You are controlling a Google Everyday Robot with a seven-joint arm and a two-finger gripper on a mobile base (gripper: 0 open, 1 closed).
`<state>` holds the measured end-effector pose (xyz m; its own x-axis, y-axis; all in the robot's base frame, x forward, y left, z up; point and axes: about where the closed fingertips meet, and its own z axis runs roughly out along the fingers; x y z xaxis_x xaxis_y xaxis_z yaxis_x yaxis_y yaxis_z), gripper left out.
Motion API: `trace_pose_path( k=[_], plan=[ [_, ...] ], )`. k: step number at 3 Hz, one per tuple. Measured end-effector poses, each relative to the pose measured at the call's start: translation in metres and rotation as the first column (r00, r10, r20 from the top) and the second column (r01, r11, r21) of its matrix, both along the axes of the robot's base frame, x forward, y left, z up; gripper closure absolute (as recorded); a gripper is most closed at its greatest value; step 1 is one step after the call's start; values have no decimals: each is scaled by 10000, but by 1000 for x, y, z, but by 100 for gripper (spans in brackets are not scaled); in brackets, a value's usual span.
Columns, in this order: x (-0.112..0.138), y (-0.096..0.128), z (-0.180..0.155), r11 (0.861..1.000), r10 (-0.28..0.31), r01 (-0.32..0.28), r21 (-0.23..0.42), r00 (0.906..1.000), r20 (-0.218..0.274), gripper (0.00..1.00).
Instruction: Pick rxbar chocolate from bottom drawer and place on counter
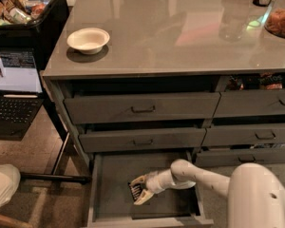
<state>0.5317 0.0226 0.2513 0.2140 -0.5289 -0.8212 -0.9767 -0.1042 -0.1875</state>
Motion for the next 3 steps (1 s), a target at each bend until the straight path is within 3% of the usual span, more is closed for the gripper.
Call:
trace_pose_path(
  k=[2, 3],
  plan=[
    [29, -58, 93, 9902, -326, 431, -1332, 9962, 803, 100],
    [47, -92, 148, 9719, -676, 962, -2150, 9883, 1365, 100]
  ],
)
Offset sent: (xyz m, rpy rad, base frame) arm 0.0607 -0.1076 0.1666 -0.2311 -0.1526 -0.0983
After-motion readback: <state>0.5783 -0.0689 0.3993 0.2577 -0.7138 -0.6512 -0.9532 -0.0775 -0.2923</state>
